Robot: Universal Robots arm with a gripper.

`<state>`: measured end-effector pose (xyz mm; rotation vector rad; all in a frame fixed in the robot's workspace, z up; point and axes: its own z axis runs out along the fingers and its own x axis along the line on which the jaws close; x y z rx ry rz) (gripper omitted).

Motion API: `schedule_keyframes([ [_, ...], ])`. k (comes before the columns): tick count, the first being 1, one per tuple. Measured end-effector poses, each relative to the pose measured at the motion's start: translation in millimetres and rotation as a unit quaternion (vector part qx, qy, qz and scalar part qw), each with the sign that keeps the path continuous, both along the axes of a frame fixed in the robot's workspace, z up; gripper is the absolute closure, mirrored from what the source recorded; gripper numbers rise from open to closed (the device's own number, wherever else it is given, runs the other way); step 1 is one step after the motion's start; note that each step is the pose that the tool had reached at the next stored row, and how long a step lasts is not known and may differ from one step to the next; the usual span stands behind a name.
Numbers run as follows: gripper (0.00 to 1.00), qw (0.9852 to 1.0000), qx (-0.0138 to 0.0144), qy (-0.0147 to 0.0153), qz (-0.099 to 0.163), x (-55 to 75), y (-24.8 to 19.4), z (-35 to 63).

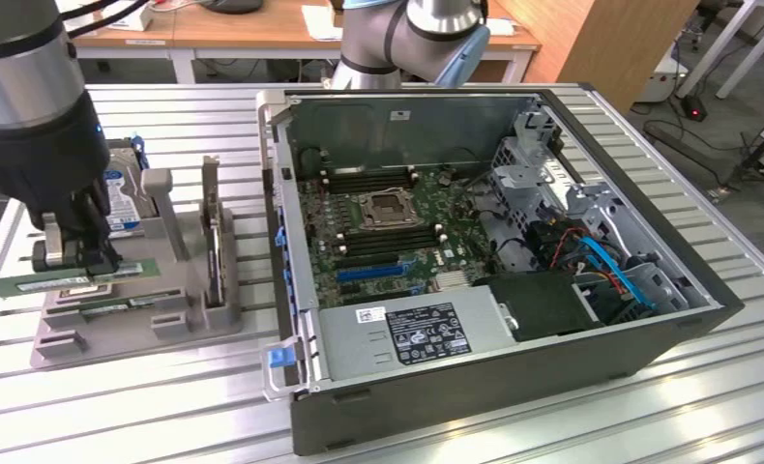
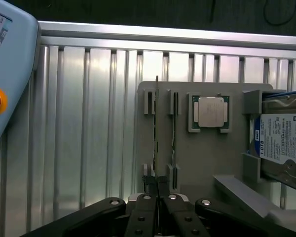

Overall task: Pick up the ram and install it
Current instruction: 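Pick up the ram and move it above insertion slot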

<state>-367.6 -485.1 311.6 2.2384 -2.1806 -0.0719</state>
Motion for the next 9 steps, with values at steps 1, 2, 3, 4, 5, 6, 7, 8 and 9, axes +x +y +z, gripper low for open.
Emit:
schedule_keyframes([
  [1, 0.89, 1.0, 0.0, 0.0, 0.0, 0.0, 0.0, 2.6],
  [2, 0.89, 1.0, 0.0, 0.0, 0.0, 0.0, 0.0, 5.2],
  [3, 0.89, 1.0, 0.0, 0.0, 0.0, 0.0, 0.0, 8.1],
  [4, 0.89, 1.0, 0.0, 0.0, 0.0, 0.0, 0.0, 11.3],
  [5, 0.89, 1.0, 0.0, 0.0, 0.0, 0.0, 0.0, 14.7],
  [6, 0.89, 1.0, 0.0, 0.0, 0.0, 0.0, 0.0, 18.6],
  [7, 0.89, 1.0, 0.0, 0.0, 0.0, 0.0, 0.0, 22.1],
  [8, 0.89, 1.0, 0.0, 0.0, 0.0, 0.0, 0.0, 25.5],
  [9, 0.89, 1.0, 0.0, 0.0, 0.0, 0.0, 0.0, 28.4],
])
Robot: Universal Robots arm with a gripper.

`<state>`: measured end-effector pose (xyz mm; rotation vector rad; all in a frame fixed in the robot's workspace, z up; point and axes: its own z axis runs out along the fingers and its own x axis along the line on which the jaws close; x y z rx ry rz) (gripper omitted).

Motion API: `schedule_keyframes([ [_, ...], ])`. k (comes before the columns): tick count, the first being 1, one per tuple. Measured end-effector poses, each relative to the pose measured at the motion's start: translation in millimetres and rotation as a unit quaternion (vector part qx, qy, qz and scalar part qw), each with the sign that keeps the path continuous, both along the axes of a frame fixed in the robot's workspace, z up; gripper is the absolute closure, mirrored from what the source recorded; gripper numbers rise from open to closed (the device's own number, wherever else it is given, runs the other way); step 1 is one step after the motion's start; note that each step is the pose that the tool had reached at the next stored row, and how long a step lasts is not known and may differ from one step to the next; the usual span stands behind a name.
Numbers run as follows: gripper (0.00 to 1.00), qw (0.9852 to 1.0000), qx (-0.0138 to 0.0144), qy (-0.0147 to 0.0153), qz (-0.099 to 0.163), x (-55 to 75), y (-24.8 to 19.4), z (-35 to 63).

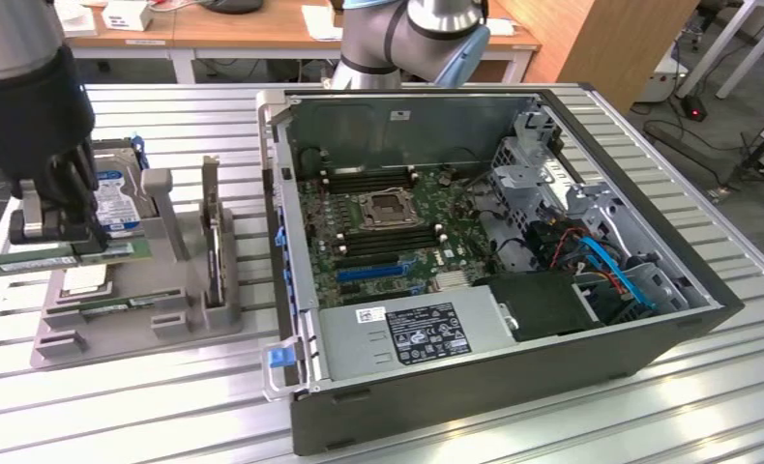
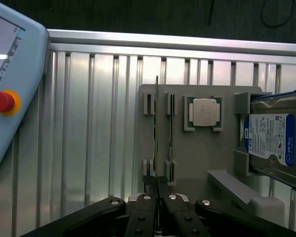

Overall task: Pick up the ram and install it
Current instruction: 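Pick up the ram and move it above insertion slot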

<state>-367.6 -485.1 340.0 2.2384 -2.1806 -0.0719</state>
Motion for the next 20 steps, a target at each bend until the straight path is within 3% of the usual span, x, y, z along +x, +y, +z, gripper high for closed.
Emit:
schedule_keyframes([
  [20, 0.89, 1.0, 0.0, 0.0, 0.0, 0.0, 0.0, 32.7],
])
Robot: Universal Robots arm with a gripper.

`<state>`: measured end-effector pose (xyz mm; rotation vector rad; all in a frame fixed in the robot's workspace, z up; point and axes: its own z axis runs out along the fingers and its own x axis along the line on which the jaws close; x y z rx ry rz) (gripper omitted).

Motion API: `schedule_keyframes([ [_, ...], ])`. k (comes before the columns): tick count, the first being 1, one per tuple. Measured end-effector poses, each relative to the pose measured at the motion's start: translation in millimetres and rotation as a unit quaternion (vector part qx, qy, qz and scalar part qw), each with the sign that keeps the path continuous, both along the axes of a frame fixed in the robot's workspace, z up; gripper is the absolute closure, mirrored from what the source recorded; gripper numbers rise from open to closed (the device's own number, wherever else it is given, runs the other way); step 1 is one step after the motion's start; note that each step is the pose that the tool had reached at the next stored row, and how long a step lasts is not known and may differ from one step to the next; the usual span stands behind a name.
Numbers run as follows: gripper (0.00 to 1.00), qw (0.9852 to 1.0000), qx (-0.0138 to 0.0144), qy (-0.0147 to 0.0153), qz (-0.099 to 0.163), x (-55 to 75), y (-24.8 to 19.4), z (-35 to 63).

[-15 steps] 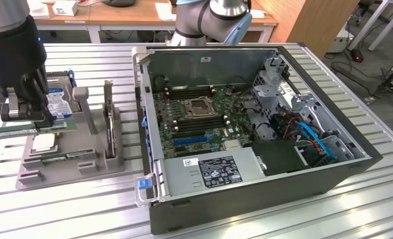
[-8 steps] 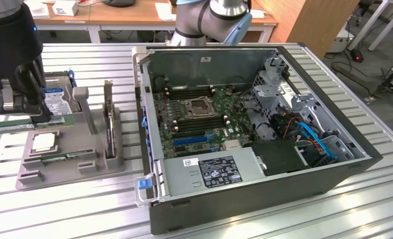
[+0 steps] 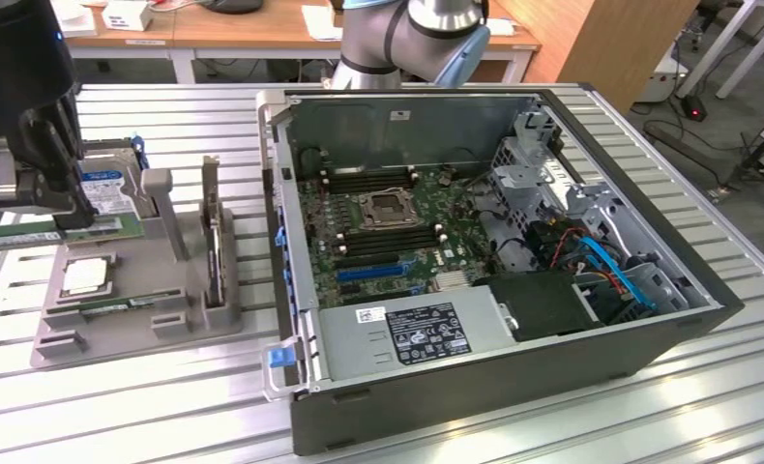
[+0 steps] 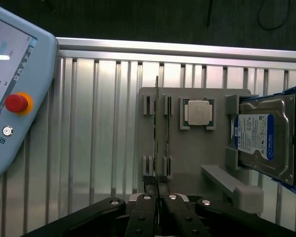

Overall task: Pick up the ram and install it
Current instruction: 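Pick up the ram and move it above insertion slot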

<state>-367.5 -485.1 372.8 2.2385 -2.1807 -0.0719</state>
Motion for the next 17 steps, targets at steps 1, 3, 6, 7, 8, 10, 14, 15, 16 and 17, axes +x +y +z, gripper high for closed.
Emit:
schedule_keyframes([
  [1, 0.89, 1.0, 0.0, 0.0001, 0.0, 0.0, 0.0, 1.3],
  [3, 0.89, 1.0, 0.0, 0.0, 0.0, 0.0, 0.0, 3.7],
  [6, 0.89, 1.0, -0.0001, 0.0001, 0.0, 0.0, 0.0, 8.8],
  [7, 0.89, 1.0, 0.0, 0.0, 0.0, 0.0, 0.0, 10.6],
  [8, 0.89, 1.0, 0.0, 0.0, 0.0, 0.0, 0.0, 12.3],
  [10, 0.89, 1.0, 0.0, 0.0, 0.0, 0.0, 0.0, 15.8],
  [14, 0.89, 1.0, 0.0, 0.0, 0.0, 0.0, 0.0, 21.5],
  [15, 0.89, 1.0, 0.0, 0.0, 0.0, 0.0, 0.0, 22.9],
  [16, 0.89, 1.0, 0.0, 0.0, 0.0, 0.0, 0.0, 24.7],
  [17, 0.89, 1.0, 0.0001, 0.0, 0.0, 0.0, 0.0, 26.4],
])
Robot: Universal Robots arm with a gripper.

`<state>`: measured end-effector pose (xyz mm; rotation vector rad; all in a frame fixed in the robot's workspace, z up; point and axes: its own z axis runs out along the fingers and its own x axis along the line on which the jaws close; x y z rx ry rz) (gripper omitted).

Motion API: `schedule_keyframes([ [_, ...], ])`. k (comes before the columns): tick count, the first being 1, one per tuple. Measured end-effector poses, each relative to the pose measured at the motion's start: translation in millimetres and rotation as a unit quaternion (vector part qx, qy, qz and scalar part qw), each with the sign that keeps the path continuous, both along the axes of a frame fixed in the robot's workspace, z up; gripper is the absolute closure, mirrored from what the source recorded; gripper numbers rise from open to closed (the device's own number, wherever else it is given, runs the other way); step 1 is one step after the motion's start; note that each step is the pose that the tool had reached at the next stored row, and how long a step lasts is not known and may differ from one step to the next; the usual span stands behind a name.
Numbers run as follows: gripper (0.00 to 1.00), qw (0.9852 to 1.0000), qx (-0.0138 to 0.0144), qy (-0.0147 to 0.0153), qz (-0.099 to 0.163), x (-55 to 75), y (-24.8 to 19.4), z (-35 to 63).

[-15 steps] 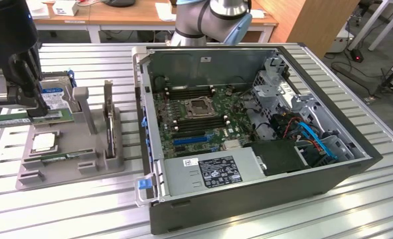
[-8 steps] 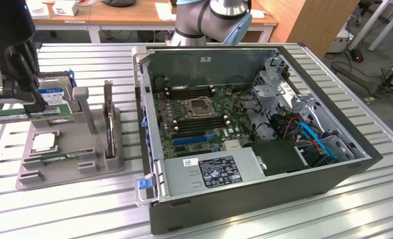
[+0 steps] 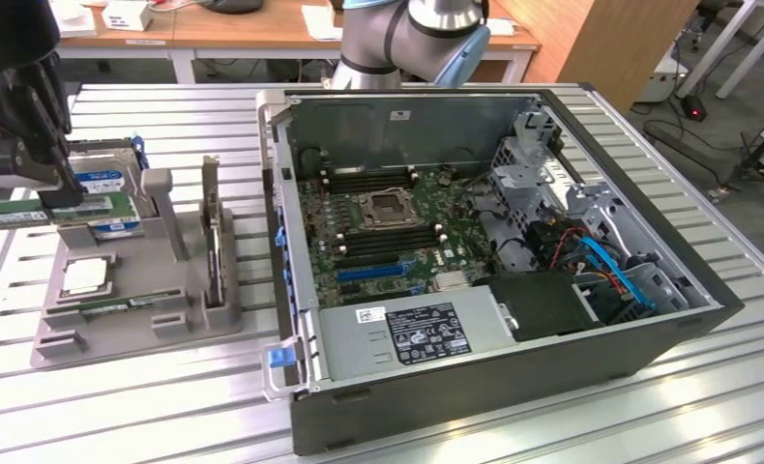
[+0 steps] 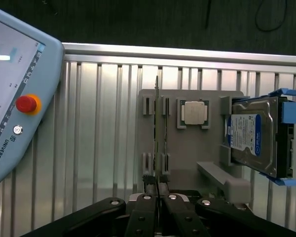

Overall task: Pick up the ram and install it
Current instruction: 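Pick up the ram and move it above insertion slot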

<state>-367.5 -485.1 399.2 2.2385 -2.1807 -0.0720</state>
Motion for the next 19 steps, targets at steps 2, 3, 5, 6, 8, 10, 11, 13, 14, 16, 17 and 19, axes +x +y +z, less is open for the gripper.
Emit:
schedule_keyframes([
  [2, 0.89, 1.0, 0.0001, 0.0, 0.0, 0.0, 0.0, 4.3],
  [3, 0.89, 1.0, 0.0001, 0.0, 0.0, 0.0, 0.0, 6.6],
  [5, 0.89, 1.0, 0.0002, 0.0, 0.0, 0.0, 0.0, 11.6],
  [6, 0.89, 1.0, 0.0002, 0.0, 0.0, 0.0, 0.0, 14.1],
  [8, 0.89, 1.0, 0.0002, 0.0, 0.0, 0.0, 0.0, 18.9],
  [10, 0.89, 1.0, 0.0002, 0.0, 0.0, 0.0, 0.0, 22.7],
  [11, 0.89, 1.0, 0.0002, 0.0, 0.0, 0.0, 0.0, 24.7],
  [13, 0.89, 1.0, 0.0002, 0.0, 0.0, 0.0, 0.0, 29.1],
  [14, 0.89, 1.0, 0.0002, 0.0, 0.0, 0.0, 0.0, 31.1],
  [16, 0.89, 1.0, 0.0002, 0.0, 0.0, 0.0, 0.0, 32.6],
  [17, 0.89, 1.0, 0.0002, 0.0, 0.0, 0.0, 0.0, 32.6],
  [19, 0.89, 1.0, 0.0002, 0.0, 0.0, 0.0, 0.0, 32.7],
])
